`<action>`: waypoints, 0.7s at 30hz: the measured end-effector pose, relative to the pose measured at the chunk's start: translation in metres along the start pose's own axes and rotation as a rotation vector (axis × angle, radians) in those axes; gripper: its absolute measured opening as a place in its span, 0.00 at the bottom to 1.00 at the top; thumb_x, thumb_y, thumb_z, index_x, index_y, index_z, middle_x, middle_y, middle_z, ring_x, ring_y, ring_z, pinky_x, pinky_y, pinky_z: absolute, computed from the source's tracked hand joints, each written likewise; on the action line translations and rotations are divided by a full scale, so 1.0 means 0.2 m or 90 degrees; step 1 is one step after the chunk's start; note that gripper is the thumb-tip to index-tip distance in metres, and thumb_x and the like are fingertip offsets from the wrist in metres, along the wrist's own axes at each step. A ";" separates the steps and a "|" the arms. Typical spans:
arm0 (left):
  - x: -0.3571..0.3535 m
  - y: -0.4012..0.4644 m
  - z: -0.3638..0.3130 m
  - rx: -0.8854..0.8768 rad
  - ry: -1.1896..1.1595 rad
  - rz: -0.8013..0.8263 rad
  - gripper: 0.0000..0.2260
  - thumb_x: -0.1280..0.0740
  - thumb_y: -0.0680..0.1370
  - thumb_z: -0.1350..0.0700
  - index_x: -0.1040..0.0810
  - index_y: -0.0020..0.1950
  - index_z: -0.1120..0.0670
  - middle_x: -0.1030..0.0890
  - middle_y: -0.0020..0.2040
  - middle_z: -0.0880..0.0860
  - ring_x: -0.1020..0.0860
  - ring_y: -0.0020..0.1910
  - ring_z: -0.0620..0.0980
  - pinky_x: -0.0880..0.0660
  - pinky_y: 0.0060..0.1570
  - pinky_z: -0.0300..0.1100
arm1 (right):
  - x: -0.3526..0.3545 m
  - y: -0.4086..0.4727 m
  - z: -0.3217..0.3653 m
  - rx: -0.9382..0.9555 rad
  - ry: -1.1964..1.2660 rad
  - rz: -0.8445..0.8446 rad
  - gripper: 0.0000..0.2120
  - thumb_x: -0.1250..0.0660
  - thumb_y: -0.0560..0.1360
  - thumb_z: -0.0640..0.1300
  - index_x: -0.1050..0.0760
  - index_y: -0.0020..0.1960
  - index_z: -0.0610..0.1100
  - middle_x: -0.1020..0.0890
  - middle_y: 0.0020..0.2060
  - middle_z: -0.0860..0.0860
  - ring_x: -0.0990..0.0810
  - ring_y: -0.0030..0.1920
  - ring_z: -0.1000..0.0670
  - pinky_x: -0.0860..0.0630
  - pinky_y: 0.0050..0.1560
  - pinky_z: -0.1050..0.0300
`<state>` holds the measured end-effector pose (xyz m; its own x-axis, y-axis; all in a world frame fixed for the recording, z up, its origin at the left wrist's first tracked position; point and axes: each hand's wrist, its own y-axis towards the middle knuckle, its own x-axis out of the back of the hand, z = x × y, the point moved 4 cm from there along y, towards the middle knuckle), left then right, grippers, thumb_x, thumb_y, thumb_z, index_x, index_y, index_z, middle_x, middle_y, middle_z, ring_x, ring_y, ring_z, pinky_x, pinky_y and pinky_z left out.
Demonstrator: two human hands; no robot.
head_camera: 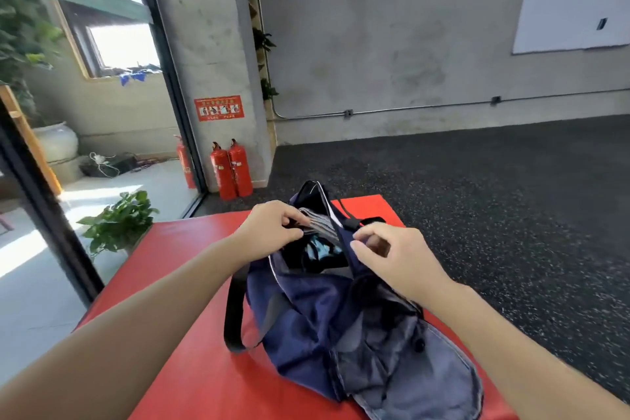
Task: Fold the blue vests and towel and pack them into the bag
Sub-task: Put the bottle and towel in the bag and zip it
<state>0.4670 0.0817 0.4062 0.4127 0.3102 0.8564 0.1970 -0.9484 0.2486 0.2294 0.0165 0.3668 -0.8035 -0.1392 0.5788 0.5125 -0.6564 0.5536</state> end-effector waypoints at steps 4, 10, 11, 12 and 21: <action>0.08 0.11 0.24 0.069 0.039 -0.058 0.13 0.28 0.73 0.58 0.15 0.55 0.46 0.17 0.52 0.44 0.22 0.47 0.44 0.31 0.47 0.33 | -0.13 0.33 0.18 0.040 -0.010 0.063 0.02 0.28 0.75 0.50 0.19 0.46 0.53 0.18 0.35 0.57 0.20 0.37 0.55 0.22 0.44 0.53; 0.07 0.32 0.53 0.097 -0.031 -0.077 0.13 0.31 0.74 0.62 0.15 0.52 0.47 0.15 0.52 0.46 0.19 0.53 0.47 0.24 0.60 0.44 | -0.49 0.74 0.20 0.088 -0.172 0.224 0.07 0.33 0.77 0.46 0.17 0.51 0.53 0.16 0.45 0.57 0.20 0.49 0.54 0.23 0.55 0.49; 0.05 0.36 0.56 0.095 -0.038 -0.076 0.12 0.31 0.74 0.61 0.15 0.52 0.47 0.15 0.52 0.47 0.19 0.53 0.48 0.24 0.60 0.45 | -0.55 0.80 0.18 0.104 -0.229 0.241 0.08 0.34 0.78 0.47 0.17 0.53 0.54 0.16 0.49 0.57 0.21 0.53 0.52 0.26 0.59 0.47; 0.03 0.40 0.59 0.091 -0.045 -0.072 0.11 0.31 0.75 0.60 0.15 0.53 0.47 0.15 0.52 0.48 0.19 0.53 0.49 0.24 0.60 0.45 | -0.60 0.86 0.16 0.123 -0.289 0.255 0.10 0.36 0.79 0.47 0.18 0.55 0.55 0.16 0.51 0.57 0.22 0.56 0.50 0.28 0.60 0.47; -0.15 0.67 0.78 0.093 -0.056 -0.018 0.14 0.28 0.76 0.55 0.19 0.62 0.49 0.16 0.55 0.53 0.20 0.56 0.53 0.25 0.60 0.48 | -0.91 1.26 -0.01 0.093 -0.501 0.438 0.14 0.28 0.75 0.52 0.21 0.60 0.53 0.18 0.55 0.51 0.20 0.56 0.45 0.29 0.54 0.50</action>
<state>0.6202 -0.0446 0.3437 0.4807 0.3470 0.8053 0.3337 -0.9217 0.1979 0.5043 -0.1243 0.3993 0.0703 0.1068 0.9918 0.8571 -0.5151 -0.0053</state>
